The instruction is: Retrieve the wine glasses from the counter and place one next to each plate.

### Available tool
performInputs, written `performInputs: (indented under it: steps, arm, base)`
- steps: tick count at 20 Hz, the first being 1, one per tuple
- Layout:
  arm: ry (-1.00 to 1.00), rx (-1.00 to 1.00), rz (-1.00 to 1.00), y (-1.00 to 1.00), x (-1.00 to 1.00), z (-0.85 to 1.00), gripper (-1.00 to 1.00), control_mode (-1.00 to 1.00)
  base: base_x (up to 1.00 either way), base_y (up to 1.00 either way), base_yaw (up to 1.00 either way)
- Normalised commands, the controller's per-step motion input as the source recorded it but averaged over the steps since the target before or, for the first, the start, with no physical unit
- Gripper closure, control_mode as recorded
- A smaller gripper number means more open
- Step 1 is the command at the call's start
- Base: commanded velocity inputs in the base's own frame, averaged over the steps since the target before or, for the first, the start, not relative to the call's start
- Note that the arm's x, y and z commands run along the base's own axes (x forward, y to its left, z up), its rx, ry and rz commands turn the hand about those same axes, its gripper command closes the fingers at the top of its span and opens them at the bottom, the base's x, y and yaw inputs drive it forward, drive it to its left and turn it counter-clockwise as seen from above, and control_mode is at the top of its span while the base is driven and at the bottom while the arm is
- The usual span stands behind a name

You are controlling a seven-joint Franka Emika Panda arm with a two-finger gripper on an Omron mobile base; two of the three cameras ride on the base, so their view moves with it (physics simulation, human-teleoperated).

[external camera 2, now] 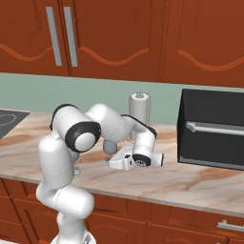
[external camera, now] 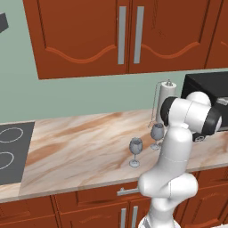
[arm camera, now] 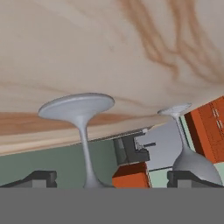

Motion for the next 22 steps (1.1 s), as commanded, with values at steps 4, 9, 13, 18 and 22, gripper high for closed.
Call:
performInputs:
  steps: [4,9,13,18,22]
  arm:
    - [0.05,0.0,0.0,0.18,0.0,-0.03,-1.0,-1.0]
    - [0.04,0.0,0.0,0.06,0.0,0.0,1.0,-1.0]
    - [0.06,0.0,0.0,0.0,0.0,0.0,1.0,-1.0]
    - [0.02,0.0,0.0,0.0,0.0,0.0,1.0,-1.0]
    - [0.0,0.0,0.0,0.0,0.0,0.0,1.0,-1.0]
  base:
    - [0.0,0.0,0.0]
    - [0.0,0.0,0.0]
    - [0.0,0.0,0.0]
    - [0.0,0.0,0.0]
    - [0.0,0.0,0.0]
